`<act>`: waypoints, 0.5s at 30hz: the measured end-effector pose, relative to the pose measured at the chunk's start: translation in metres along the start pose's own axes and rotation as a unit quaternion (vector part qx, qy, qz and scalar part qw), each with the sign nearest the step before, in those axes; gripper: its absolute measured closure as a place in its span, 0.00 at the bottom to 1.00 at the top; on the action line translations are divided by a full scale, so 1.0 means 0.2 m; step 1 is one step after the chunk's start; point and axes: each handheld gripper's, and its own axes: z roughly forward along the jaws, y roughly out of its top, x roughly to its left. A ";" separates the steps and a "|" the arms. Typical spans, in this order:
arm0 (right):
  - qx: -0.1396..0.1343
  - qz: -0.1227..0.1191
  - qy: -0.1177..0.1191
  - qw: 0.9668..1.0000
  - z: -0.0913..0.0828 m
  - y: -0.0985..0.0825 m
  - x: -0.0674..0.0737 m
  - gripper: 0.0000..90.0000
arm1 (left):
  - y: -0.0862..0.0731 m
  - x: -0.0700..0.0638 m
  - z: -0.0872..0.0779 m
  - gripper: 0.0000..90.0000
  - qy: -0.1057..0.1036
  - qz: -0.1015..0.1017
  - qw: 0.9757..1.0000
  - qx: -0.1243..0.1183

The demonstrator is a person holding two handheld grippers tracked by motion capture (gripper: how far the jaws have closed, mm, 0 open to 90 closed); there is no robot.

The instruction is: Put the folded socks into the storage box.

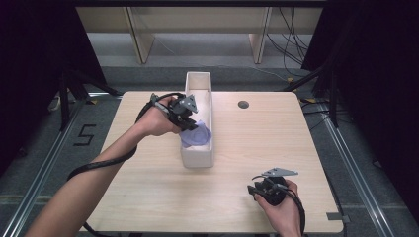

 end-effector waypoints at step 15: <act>0.004 0.019 0.010 1.000 0.01 -0.01 0.02 0.73 | -0.03 0.02 0.06 0.93 -0.004 0.004 1.000 0.023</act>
